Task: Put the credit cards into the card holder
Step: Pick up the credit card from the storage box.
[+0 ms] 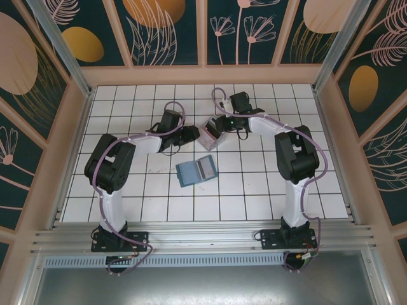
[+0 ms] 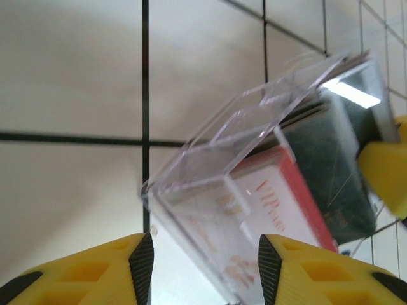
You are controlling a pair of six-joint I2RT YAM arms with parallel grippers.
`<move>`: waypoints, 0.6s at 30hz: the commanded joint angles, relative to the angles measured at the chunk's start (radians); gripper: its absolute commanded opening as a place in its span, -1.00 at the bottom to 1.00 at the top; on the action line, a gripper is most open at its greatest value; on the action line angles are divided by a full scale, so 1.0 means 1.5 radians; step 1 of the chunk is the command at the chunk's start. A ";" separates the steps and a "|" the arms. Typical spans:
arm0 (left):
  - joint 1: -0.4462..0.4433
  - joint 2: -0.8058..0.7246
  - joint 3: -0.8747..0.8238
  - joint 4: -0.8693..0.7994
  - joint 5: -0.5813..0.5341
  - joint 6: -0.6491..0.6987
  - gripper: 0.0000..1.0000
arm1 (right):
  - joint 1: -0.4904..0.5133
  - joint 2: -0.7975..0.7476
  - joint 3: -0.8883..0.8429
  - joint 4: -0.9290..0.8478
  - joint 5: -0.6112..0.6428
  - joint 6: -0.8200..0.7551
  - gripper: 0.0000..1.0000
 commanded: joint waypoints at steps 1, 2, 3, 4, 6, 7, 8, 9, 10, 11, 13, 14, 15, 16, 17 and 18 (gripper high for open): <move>0.002 0.033 0.047 -0.035 -0.043 0.004 0.00 | 0.001 0.005 0.015 -0.013 0.018 -0.004 -0.16; 0.002 0.043 0.053 -0.037 -0.049 0.003 -0.01 | 0.001 0.004 0.015 -0.014 0.017 -0.004 -0.16; 0.002 0.051 0.059 -0.039 -0.051 0.003 -0.01 | 0.001 0.002 0.015 -0.015 0.017 -0.004 -0.16; 0.002 0.058 0.062 -0.039 -0.053 0.003 -0.01 | 0.001 0.000 0.014 -0.016 0.017 -0.004 -0.16; 0.002 0.066 0.063 -0.038 -0.052 0.004 -0.03 | 0.001 -0.004 0.011 -0.014 0.017 -0.004 -0.16; 0.002 0.068 0.061 -0.038 -0.051 0.004 -0.03 | 0.001 -0.005 0.009 -0.012 0.016 -0.004 -0.16; 0.002 0.071 0.057 -0.037 -0.049 0.005 -0.04 | 0.001 -0.006 0.009 -0.011 0.014 -0.002 -0.16; 0.002 0.072 0.052 -0.036 -0.047 0.007 -0.05 | 0.001 -0.006 0.008 -0.009 0.014 -0.001 -0.16; 0.003 0.071 0.045 -0.035 -0.047 0.008 -0.06 | 0.001 -0.006 0.007 -0.007 0.015 0.002 -0.16; 0.002 0.069 0.036 -0.032 -0.049 0.008 -0.07 | 0.000 -0.006 0.008 -0.005 0.016 0.004 -0.15; 0.002 0.064 0.015 -0.024 -0.051 0.008 -0.08 | 0.000 -0.005 0.009 -0.001 0.019 0.004 -0.14; 0.002 0.064 0.005 -0.020 -0.051 0.008 -0.09 | 0.000 -0.003 0.013 -0.002 0.024 0.006 -0.13; 0.002 0.065 -0.003 -0.015 -0.051 0.008 -0.10 | 0.000 -0.002 0.015 -0.002 0.031 0.007 -0.13; 0.002 0.067 -0.009 -0.011 -0.049 0.006 -0.10 | 0.000 -0.001 0.017 -0.004 0.036 0.007 -0.13; 0.002 0.070 -0.014 -0.006 -0.046 0.006 -0.10 | 0.000 -0.003 0.018 -0.004 0.042 0.010 -0.13; 0.002 0.073 -0.019 -0.004 -0.044 0.005 -0.10 | -0.001 -0.007 0.016 -0.001 0.047 0.012 -0.13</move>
